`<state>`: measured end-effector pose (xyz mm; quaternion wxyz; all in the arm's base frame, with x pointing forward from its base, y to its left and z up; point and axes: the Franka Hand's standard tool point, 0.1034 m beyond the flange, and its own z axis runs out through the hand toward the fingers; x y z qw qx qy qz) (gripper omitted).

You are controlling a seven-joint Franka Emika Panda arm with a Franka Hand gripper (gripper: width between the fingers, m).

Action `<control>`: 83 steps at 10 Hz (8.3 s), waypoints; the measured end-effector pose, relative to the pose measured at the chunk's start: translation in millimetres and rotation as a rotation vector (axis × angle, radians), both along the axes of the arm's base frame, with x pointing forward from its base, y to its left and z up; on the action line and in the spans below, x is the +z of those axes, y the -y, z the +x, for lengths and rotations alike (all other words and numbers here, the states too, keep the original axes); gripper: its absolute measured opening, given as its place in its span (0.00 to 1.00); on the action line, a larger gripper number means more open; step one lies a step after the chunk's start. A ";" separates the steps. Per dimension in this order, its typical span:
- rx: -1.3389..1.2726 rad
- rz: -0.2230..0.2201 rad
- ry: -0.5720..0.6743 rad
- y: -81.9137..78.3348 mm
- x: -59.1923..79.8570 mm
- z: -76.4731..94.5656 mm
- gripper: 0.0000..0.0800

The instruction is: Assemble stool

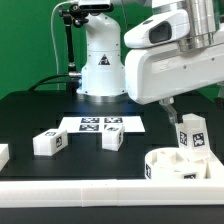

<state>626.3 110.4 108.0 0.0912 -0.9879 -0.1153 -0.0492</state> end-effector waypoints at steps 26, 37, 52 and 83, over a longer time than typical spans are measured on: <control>-0.798 0.131 -0.074 9.1 -29.6 -8.8 0.43; -1.410 0.305 -0.189 13.2 -31.0 0.6 0.43; -0.473 0.124 0.056 -3.1 3.9 14.2 0.81; 1.219 -0.252 0.204 1.0 5.4 -3.3 0.81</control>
Offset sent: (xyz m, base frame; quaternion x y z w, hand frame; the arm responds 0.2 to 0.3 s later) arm -0.0073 -0.0049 -0.0178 -0.0125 0.0310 -0.0034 0.9994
